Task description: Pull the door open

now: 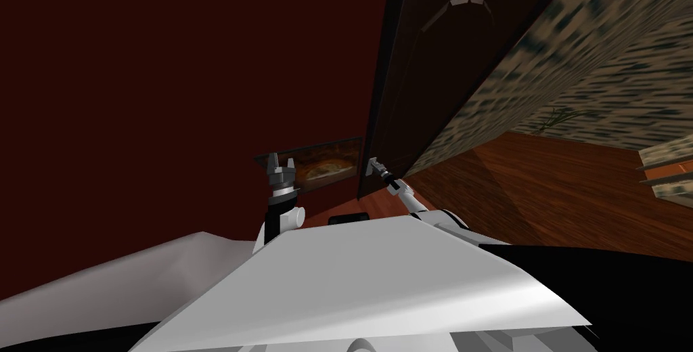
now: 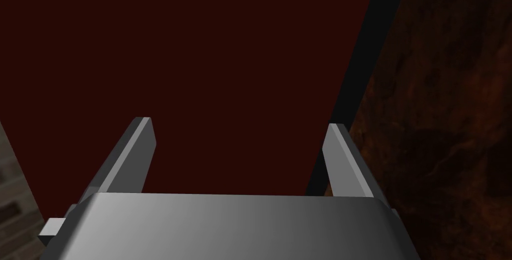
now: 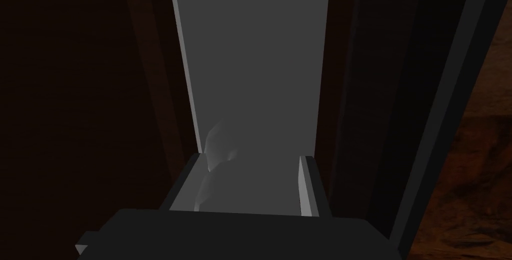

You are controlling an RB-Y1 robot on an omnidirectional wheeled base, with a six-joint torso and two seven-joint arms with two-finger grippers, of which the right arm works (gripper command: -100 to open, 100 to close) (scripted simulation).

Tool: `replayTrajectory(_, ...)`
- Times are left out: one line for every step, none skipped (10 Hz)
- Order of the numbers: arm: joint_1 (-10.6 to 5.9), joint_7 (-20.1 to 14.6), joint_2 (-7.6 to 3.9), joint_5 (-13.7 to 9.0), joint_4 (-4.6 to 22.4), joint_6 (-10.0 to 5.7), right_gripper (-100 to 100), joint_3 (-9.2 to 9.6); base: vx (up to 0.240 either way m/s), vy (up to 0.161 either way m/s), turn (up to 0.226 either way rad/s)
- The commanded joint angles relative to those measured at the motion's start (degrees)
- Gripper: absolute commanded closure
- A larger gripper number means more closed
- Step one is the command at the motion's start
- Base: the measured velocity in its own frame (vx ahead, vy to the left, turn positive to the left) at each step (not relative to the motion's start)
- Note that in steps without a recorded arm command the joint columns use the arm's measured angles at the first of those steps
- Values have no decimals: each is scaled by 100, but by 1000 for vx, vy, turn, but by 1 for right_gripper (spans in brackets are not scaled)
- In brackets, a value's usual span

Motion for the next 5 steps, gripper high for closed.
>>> replayTrajectory(-4,0,2,-1,-3,4,100,-1,-30,-7,11)
replayTrajectory(-4,0,2,-1,-3,4,100,-1,-10,-5,2)
replayTrajectory(-4,0,2,-1,-3,4,100,-1,0,0,0)
replayTrajectory(-4,0,2,-1,-3,4,100,-1,0,0,0)
replayTrajectory(2,-189,9,-83,-6,26,100,25,-21,-25,33)
